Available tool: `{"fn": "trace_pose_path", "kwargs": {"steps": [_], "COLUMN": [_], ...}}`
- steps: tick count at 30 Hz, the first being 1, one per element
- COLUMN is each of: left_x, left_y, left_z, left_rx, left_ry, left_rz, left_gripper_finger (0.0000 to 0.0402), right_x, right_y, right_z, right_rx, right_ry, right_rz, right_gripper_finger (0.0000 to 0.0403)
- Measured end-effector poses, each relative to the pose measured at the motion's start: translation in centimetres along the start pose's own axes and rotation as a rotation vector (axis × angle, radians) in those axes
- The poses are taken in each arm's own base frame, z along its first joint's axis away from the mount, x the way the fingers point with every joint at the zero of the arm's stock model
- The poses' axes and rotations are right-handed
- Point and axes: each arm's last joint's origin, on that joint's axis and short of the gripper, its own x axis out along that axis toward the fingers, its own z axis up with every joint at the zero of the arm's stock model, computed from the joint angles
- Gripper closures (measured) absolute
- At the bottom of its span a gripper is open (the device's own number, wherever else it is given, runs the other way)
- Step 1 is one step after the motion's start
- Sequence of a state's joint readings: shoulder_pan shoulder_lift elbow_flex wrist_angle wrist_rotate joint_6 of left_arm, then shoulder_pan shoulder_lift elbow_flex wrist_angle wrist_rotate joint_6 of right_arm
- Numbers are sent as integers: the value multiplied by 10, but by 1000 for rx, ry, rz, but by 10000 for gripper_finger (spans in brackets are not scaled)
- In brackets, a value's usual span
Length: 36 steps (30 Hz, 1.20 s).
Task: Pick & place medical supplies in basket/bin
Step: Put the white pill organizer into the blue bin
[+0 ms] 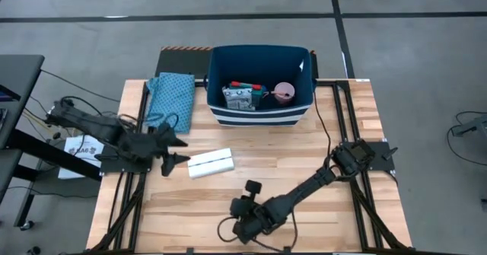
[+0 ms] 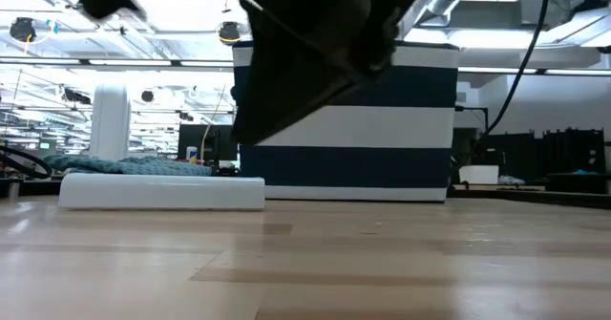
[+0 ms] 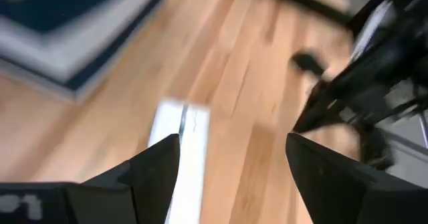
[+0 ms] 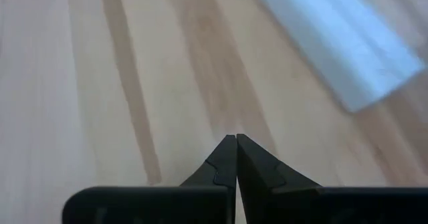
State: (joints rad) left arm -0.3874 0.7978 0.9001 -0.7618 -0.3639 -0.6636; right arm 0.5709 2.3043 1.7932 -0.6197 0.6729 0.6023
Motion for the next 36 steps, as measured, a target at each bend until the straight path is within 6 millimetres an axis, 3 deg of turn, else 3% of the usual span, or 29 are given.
{"fn": "trace_pose_path", "kwargs": {"steps": [2,5,12,16,23,36], "left_x": [15,27,32,36,46,72], "left_y": [10,17,20,21,31,39], "left_z": [-24,-44,-54,-57,-75,-115], "left_rx": [-37,-72,-14,28,69,-97], "left_ry": [41,61,62,68,116,63], "left_rz": [4,-46,-67,-55,-15,-213], "left_gripper_finger": [143,143,143,143,143,143], "right_x": [7,18,43,44,34,33], "right_y": [-6,-16,-46,-70,-109,-128], "right_z": [5,13,26,42,63,61], "right_rx": [-30,-69,-97,-56,20,39], "right_ry": [51,126,243,256,258,335], "right_rz": [64,174,344,400,347,256], "right_gripper_finger": [403,403,403,403,403,403]}}
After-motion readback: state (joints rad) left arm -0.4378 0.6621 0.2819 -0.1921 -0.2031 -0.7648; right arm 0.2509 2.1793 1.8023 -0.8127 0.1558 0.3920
